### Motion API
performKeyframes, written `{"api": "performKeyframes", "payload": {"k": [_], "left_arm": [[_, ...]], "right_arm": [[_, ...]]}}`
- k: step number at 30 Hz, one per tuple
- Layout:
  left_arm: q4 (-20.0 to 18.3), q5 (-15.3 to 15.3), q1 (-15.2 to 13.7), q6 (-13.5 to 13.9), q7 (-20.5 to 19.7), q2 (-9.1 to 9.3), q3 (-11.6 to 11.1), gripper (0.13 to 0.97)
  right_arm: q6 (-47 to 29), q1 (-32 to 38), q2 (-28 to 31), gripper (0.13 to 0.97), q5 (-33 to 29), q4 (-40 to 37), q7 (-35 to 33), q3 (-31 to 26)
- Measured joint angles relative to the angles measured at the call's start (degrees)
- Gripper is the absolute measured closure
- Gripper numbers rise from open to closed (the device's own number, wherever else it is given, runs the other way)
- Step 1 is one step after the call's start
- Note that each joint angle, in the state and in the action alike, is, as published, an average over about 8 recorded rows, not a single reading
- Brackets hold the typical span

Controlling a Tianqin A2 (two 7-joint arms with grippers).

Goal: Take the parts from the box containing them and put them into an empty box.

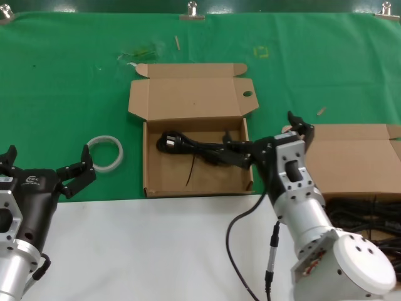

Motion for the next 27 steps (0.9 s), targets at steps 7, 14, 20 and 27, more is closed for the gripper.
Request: {"api": "performKeyframes", "payload": {"k": [7, 14, 20, 27], "left_arm": [[0.0, 0.0, 0.0, 0.0, 0.0, 0.00, 0.0, 0.132], [0.0, 0.0, 0.0, 0.0, 0.0, 0.00, 0.0, 0.132], [0.0, 0.0, 0.0, 0.0, 0.0, 0.00, 0.0, 0.132], [0.0, 0.0, 0.0, 0.0, 0.0, 0.00, 0.0, 0.132]], "right_arm": [[-3.3, -3.1, 0.0, 0.129, -5.1, 2.0, 7.3, 4.4], [-6.6, -6.3, 0.0, 0.129, -10.2, 4.0, 14.6, 8.8], [-9.4, -8.9, 0.0, 0.129, -14.5, 5.8, 20.9, 12.5], [-12.7, -12.1, 0.0, 0.129, -19.6, 7.8, 28.2, 16.9]]}}
